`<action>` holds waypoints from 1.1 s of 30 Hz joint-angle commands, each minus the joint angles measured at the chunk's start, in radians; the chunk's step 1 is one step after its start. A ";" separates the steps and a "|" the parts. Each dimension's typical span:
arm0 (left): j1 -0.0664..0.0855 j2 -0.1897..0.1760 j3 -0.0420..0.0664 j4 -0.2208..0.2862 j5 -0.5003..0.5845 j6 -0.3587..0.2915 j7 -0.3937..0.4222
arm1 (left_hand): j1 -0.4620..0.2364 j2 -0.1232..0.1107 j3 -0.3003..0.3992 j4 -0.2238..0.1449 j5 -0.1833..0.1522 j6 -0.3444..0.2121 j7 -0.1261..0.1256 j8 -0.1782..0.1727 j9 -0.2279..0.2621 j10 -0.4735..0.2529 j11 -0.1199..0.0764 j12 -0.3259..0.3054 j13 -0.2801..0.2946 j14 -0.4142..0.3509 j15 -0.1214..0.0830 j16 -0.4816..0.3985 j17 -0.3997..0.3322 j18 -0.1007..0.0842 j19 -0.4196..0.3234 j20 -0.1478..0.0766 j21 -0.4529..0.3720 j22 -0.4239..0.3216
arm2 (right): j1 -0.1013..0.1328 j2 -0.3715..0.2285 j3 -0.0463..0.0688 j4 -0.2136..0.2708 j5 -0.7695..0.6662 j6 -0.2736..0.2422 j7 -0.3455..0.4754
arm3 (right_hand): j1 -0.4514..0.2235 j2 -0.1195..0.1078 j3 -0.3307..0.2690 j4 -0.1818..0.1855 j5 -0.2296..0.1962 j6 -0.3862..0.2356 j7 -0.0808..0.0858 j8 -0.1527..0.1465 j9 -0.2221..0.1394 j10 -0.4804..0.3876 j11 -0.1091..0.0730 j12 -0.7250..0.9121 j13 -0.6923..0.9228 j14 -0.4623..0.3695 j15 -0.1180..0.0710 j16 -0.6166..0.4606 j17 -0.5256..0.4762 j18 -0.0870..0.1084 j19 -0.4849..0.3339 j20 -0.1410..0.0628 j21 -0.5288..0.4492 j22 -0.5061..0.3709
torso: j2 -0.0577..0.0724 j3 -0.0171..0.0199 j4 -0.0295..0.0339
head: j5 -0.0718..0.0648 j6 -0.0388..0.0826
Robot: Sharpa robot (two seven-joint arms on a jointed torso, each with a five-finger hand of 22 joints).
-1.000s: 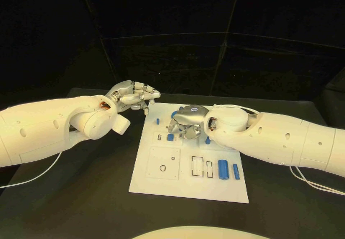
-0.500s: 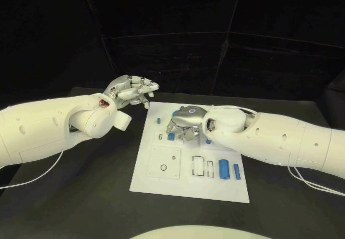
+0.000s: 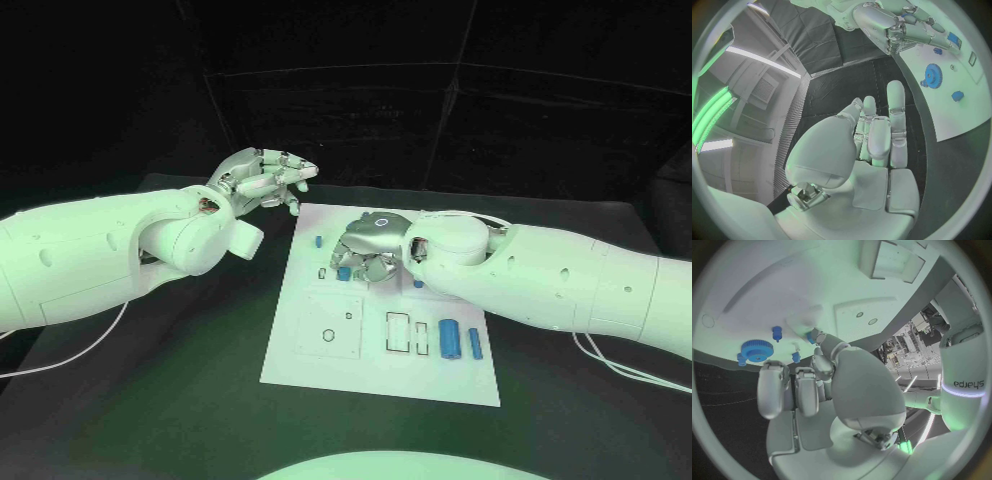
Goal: Assemble the parts on the task board
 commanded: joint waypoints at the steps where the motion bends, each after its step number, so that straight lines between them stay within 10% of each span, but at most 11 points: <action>1: 0.001 0.001 0.001 0.001 0.008 -0.005 0.020 | -0.004 -0.014 0.017 0.000 0.000 0.008 0.002 -0.006 -0.006 -0.001 0.008 -0.001 -0.006 -0.007 -0.001 -0.003 -0.002 0.021 0.008 0.002 -0.008 -0.004 | 0.002 0.004 0.000 -0.007 -0.007 0.023 -0.006 | -0.014 0.000 0.008 -0.001 -0.008 -0.001 -0.002 0.002 0.002 0.000 -0.007 0.004 0.000 0.094 -0.008 0.005 0.212 0.008 0.000 -0.005 -0.004 0.001 | 0.000 -0.0004 0.0004 | 0.001 -0.002; 33: 0.001 0.007 0.001 -0.009 0.008 0.002 0.011 | -0.010 -0.023 0.039 -0.001 0.000 0.009 0.003 -0.006 -0.014 -0.001 0.008 0.001 -0.014 -0.008 0.000 -0.003 -0.004 0.021 0.011 0.002 -0.012 -0.008 | 0.001 0.021 0.001 -0.024 -0.010 0.096 -0.028 | -0.074 0.024 0.029 0.032 -0.042 0.110 0.032 0.030 0.012 0.008 0.024 0.035 0.028 0.095 0.014 0.008 0.218 0.007 0.001 0.010 -0.004 0.005 | -0.001 0.0005 -0.0011 | 0.001 -0.009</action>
